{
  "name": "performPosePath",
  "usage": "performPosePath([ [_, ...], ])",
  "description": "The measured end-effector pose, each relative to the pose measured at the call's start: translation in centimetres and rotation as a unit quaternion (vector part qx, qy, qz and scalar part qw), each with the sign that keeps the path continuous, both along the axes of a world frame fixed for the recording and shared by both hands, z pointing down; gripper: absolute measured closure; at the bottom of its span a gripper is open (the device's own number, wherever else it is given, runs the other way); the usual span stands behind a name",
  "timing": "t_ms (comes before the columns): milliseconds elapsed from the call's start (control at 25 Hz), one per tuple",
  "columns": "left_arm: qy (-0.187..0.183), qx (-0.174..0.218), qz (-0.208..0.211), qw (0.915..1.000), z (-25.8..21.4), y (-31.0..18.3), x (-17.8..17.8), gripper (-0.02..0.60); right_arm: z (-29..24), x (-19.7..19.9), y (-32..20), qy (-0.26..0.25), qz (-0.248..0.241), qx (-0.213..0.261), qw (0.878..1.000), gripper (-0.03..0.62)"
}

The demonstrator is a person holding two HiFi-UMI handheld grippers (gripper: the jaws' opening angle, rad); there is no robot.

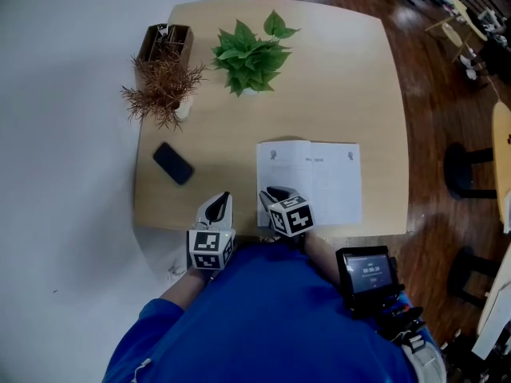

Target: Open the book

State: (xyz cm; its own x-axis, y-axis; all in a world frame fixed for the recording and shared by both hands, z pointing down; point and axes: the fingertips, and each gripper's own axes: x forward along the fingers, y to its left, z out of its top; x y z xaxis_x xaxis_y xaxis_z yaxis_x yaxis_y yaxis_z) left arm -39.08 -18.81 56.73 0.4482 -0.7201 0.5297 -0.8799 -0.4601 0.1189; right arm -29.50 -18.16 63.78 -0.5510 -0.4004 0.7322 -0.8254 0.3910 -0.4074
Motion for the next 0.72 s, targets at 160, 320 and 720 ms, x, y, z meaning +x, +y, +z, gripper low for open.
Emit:
performPosePath([
  [160, 0.008, 0.0, 0.014, 0.9999, 0.3, 0.3, 1.3, 0.575, -0.8, 1.4, 0.5, 0.001, 0.017, 0.009, 1.0, 0.514],
  [320, 0.014, 0.001, 0.025, 0.9996, 0.5, 0.5, 2.3, 0.575, -1.6, 2.9, 0.9, 0.009, 0.034, 0.024, 0.999, 0.516],
  [720, 0.026, 0.001, 0.045, 0.9987, 1.0, 0.9, 5.2, 0.575, -3.6, 9.5, 1.9, 0.057, 0.085, 0.067, 0.992, 0.522],
])
